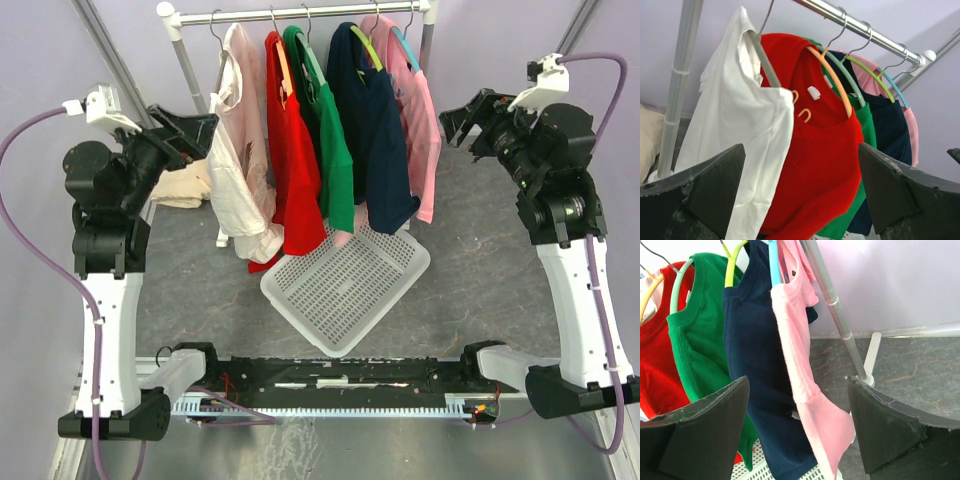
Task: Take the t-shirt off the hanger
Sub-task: Pick up the hanger from the clothesline.
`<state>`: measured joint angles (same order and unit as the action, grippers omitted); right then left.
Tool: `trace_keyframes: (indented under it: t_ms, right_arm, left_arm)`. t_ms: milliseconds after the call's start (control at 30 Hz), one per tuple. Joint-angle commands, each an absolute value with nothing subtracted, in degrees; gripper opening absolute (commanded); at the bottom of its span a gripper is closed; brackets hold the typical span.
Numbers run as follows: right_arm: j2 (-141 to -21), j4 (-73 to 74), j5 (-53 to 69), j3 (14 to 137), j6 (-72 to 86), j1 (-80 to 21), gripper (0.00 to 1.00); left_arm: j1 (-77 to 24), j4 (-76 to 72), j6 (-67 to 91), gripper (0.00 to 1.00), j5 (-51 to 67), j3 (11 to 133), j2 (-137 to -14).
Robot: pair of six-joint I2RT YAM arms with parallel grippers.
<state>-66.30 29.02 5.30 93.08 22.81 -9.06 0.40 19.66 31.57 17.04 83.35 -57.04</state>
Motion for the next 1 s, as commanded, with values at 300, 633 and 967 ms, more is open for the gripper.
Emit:
trace_keyframes:
  t_ms: [300, 633, 967]
  right_arm:
    - [-68.9, 29.96, 0.34, 100.37, 15.5, -12.71, 0.87]
    - [-73.64, 30.93, -0.21, 104.46, 13.22, -14.81, 0.85]
    - [-79.97, 31.31, -0.94, 109.29, 11.32, -16.7, 0.81]
  left_arm:
    - [-20.95, 20.71, 18.26, 1.0, 0.24, 99.7, -67.54]
    - [-35.5, 20.92, 12.91, 1.0, -11.33, 100.9, -72.22]
    - [-42.88, 15.51, 9.29, 0.99, -16.72, 95.84, -71.7]
